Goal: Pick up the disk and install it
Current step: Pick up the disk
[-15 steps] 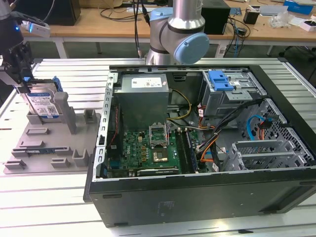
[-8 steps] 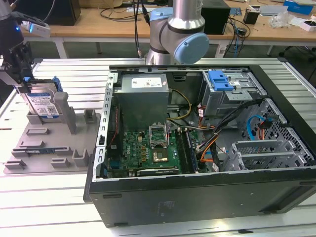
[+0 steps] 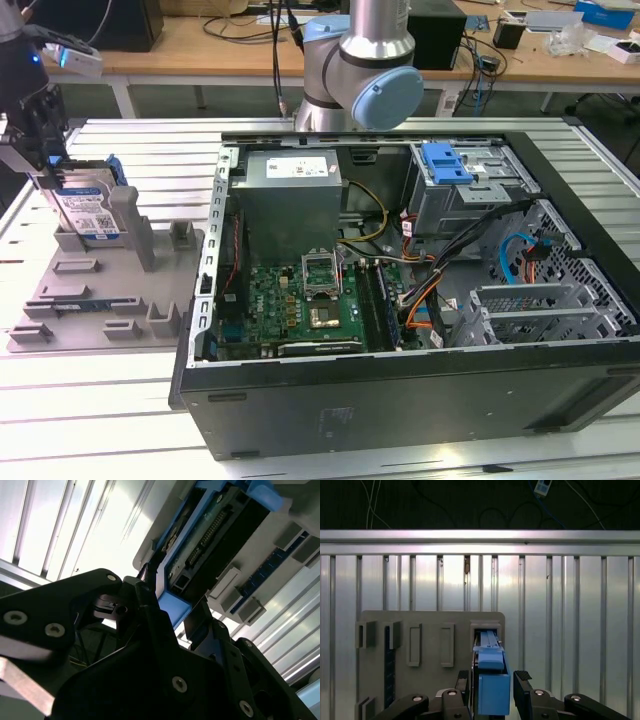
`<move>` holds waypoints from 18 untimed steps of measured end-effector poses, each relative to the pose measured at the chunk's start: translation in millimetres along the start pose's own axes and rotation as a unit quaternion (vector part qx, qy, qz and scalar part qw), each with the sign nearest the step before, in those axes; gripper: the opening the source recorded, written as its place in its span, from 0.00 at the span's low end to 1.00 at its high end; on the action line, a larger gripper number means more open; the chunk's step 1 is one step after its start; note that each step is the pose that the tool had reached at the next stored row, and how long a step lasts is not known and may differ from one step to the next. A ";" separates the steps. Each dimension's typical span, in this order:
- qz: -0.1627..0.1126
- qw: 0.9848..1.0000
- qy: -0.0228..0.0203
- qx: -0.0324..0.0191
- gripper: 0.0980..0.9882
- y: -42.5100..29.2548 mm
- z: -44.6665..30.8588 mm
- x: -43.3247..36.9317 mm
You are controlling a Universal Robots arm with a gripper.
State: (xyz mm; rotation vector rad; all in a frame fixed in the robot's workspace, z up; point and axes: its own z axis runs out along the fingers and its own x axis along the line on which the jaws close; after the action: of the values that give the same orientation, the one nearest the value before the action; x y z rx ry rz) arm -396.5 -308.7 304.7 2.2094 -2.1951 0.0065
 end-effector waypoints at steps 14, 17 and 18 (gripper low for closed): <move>0.000 1.000 0.000 0.000 0.43 0.6 2.6 -0.1; 0.000 1.000 0.000 0.000 0.43 0.9 3.0 -0.1; 0.000 1.000 0.000 0.000 0.43 0.9 3.1 -0.1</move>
State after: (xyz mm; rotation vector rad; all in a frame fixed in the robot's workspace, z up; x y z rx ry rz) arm -397.5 -308.7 301.7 2.2094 -2.1951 0.0066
